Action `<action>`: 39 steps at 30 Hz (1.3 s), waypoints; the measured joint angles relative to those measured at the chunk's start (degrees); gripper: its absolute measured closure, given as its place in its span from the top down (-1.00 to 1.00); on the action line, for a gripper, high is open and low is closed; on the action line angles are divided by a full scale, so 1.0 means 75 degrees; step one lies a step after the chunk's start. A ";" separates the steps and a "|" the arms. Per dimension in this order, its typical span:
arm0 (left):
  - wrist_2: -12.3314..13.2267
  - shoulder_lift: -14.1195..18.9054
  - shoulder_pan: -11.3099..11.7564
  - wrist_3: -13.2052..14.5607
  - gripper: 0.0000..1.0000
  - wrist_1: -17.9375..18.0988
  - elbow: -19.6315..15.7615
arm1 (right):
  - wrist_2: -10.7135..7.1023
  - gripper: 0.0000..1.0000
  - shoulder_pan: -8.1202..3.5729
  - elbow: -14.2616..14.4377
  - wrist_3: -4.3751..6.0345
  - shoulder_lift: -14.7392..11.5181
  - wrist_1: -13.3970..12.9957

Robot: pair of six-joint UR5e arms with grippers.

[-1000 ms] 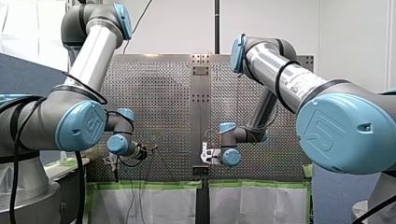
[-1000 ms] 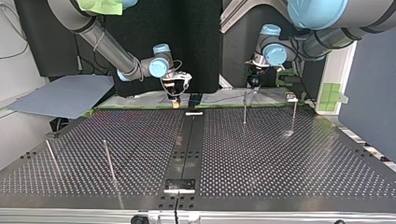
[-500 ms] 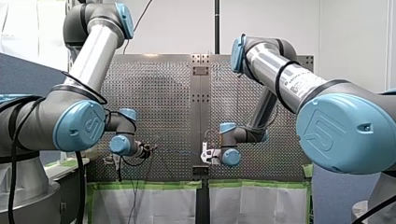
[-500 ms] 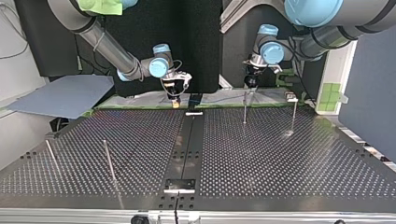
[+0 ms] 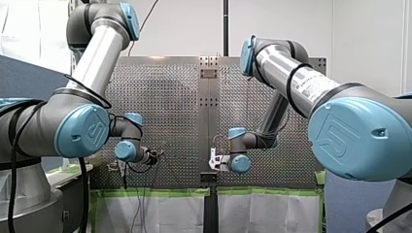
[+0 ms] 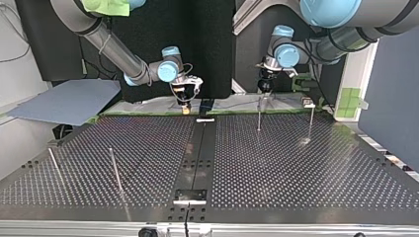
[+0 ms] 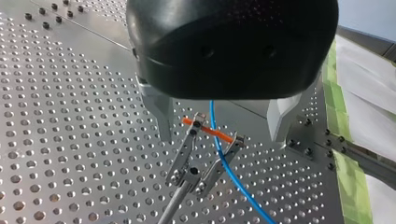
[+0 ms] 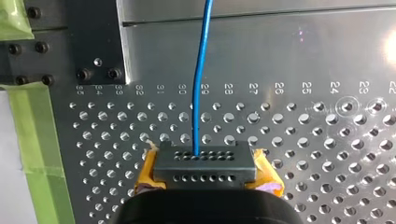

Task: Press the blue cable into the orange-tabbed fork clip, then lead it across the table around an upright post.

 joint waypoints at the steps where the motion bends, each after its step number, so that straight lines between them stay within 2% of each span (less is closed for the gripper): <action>1: -0.0001 0.0000 -0.0006 0.0000 1.00 -0.0001 0.0000 | -0.0001 -0.97 0.0001 0.0000 -0.0002 0.0000 -0.0001; 18: 0.0004 0.0002 -0.0040 0.0020 1.00 0.0013 -0.0001 | -0.0016 -0.97 0.0002 -0.0001 -0.0006 0.0012 -0.0009; 24: 0.0061 0.0001 -0.0103 0.0345 1.00 0.0013 0.0006 | -0.0021 -0.97 0.0002 0.0000 -0.0006 0.0016 -0.0006; 31: 0.0235 0.0004 -0.0182 0.0925 1.00 -0.0001 0.0027 | -0.0028 -0.97 0.0000 0.0001 -0.0006 0.0023 0.0012; 39: 0.0157 0.0001 -0.0320 0.1082 1.00 0.0014 0.0035 | -0.0028 -0.97 -0.0001 0.0000 -0.0006 0.0030 -0.0026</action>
